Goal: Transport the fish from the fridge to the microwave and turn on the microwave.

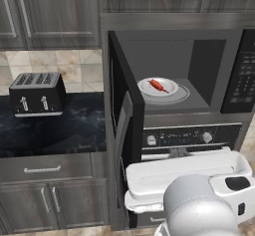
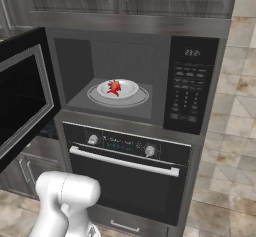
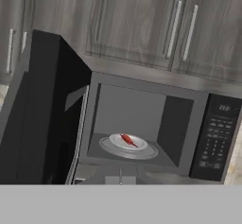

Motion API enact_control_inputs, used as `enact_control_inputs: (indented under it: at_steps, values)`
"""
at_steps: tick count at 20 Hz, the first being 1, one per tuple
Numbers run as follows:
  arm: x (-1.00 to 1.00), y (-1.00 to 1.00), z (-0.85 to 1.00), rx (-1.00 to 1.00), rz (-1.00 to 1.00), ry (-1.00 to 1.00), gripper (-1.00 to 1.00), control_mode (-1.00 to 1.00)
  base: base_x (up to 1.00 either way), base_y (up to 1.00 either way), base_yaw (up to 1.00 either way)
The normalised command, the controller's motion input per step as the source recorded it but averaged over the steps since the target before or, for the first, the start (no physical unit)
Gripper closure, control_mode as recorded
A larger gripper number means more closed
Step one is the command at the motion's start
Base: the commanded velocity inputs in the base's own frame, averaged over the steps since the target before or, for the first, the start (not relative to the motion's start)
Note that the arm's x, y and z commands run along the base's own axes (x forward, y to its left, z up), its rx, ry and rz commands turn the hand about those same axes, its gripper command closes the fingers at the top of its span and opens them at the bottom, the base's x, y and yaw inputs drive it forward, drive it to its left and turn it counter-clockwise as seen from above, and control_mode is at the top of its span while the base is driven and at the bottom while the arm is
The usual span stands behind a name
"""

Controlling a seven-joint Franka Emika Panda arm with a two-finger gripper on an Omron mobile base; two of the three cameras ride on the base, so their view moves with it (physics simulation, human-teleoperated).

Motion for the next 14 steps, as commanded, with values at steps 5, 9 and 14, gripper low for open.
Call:
enact_control_inputs:
  at_steps: [5,9,14]
  values:
    - [-0.01,0.12,-0.04,0.0,-0.04,-0.01,1.0,-1.0,0.0,0.0,0.0]
    - [-0.01,0.11,-0.04,0.0,-0.04,0.0,1.0,-1.0,0.0,0.0,0.0]
    - [-0.01,0.1,-0.06,0.0,-0.05,0.0,1.0,-1.0,0.0,0.0,0.0]
